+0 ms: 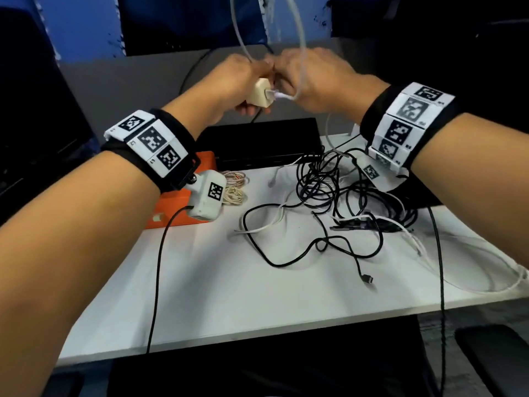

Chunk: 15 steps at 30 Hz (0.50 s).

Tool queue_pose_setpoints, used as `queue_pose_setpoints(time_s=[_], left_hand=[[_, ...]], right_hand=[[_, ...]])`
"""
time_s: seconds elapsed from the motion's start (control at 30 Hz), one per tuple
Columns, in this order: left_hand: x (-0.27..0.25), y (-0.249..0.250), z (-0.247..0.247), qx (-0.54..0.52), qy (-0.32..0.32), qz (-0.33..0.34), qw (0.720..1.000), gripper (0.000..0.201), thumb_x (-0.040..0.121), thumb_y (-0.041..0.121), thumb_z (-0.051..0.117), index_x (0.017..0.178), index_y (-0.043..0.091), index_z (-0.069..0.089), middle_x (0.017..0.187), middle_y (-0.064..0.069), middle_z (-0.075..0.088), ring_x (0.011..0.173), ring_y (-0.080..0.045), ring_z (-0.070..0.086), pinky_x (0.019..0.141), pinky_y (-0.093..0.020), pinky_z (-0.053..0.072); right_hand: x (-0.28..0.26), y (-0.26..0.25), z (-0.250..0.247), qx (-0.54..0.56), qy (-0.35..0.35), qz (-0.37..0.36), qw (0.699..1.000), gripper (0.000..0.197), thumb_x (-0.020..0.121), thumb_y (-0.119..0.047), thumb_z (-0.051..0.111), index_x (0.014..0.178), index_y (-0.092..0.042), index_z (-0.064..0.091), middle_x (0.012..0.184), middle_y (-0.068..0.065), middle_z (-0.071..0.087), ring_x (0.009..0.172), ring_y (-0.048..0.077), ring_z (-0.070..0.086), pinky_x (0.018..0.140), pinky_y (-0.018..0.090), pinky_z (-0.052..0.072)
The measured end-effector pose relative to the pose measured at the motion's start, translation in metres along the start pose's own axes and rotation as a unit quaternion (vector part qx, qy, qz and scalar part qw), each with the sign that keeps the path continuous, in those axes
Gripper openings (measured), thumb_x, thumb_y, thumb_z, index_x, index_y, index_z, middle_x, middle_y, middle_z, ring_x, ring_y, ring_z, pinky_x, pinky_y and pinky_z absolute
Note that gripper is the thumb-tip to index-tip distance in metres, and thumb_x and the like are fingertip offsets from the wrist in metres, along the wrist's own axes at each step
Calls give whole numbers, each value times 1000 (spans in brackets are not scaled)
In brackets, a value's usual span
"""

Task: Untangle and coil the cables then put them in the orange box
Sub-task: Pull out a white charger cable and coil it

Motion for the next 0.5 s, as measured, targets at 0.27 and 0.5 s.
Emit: queue_pose_setpoints(time_s=[0.27, 0.5], left_hand=[[-15, -17, -101, -120, 237, 73, 961, 32, 108, 32, 44, 84, 19, 59, 81, -5, 70, 70, -19, 66, 53, -27, 43], [-24, -44, -169, -218, 381, 116, 891, 27, 103, 22, 42, 87, 13, 62, 77, -10, 70, 57, -15, 59, 49, -26, 35]], right_hand=[[-44, 101, 31, 124, -36, 217, 968, 38, 109, -32, 42, 114, -6, 69, 105, 22, 69, 96, 38, 65, 84, 44, 50], [-83, 131, 91, 65, -196, 294, 933, 36, 107, -23, 41, 100, 0, 68, 86, 17, 67, 75, 28, 62, 75, 34, 49]])
Point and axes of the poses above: each hand's wrist, its own x-axis towards the middle knuckle, its own z-axis out of the palm, y = z × x, the point moved 5 cm from there along x, towards the middle knuckle
